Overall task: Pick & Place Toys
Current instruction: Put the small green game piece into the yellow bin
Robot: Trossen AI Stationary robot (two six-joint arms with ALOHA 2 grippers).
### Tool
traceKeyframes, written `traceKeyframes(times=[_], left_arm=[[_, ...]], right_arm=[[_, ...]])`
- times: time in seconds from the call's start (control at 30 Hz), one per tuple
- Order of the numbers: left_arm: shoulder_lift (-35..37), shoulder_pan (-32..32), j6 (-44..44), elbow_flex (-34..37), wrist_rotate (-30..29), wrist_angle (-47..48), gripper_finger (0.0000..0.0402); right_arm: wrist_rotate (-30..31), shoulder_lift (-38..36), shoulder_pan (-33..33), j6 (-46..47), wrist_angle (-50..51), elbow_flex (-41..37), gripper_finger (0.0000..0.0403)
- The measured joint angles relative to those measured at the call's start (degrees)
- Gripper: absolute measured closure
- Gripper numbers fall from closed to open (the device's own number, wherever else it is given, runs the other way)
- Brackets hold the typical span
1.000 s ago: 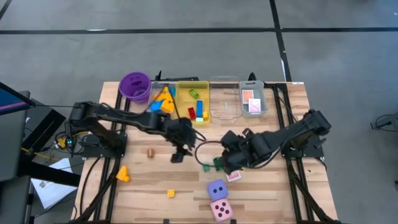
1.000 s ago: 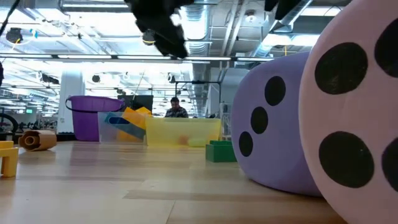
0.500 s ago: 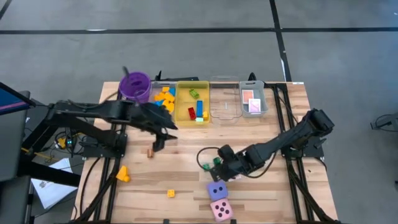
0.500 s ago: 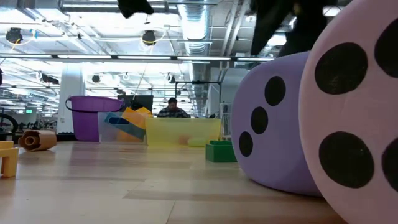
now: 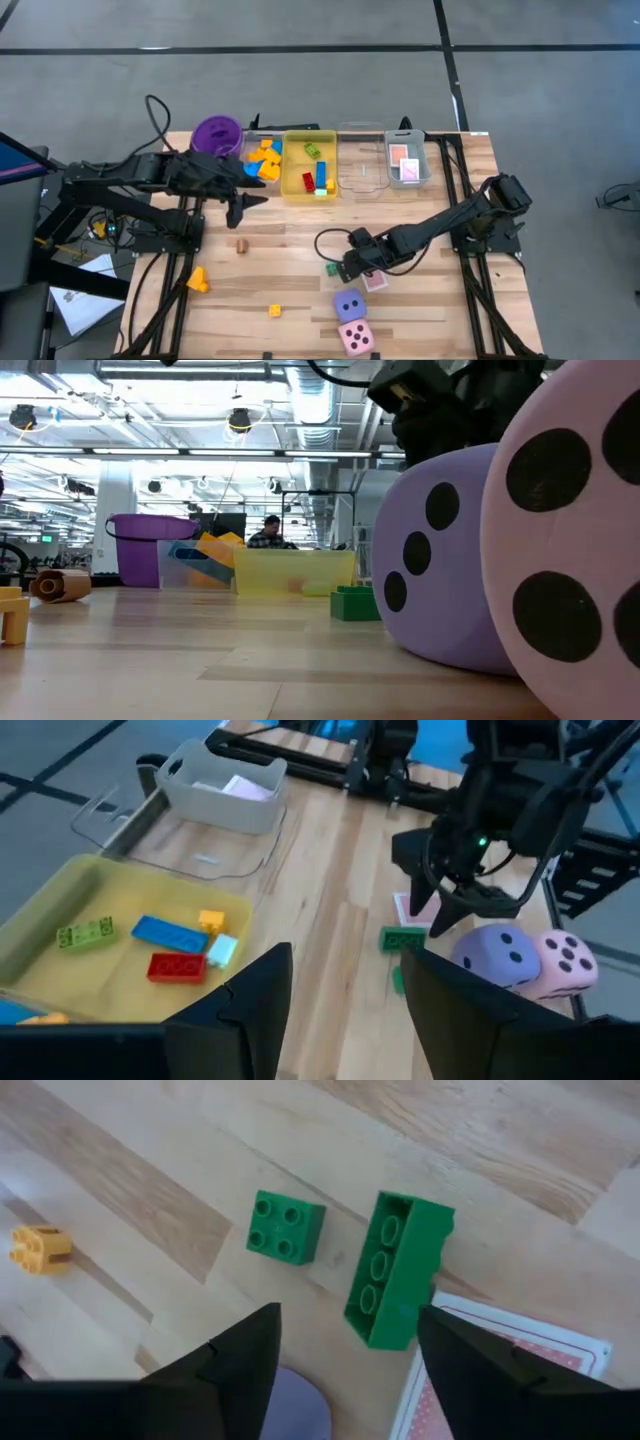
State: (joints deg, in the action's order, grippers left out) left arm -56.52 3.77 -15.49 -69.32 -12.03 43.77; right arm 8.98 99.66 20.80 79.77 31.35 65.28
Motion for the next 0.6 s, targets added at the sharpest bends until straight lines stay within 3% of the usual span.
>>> traceKeyframes(times=[0.17,0.43,0.6], left_arm=[[-0.43,0.02,-3.18,0.00,-0.03,0.18,0.0220],[-3.07,0.00,-4.29,-0.02,-0.09,-0.25,0.0220],[-4.01,0.02,-4.92,0.00,-0.07,0.30,0.0220]], right_arm=[[-0.34,0.00,-1.00,-1.76,1.23,0.02,0.0154],[-0.48,0.00,-4.12,-6.72,1.38,-0.19,0.0152],[-4.96,-0.02,-6.31,-6.83,-4.68,-5.20,0.0152]])
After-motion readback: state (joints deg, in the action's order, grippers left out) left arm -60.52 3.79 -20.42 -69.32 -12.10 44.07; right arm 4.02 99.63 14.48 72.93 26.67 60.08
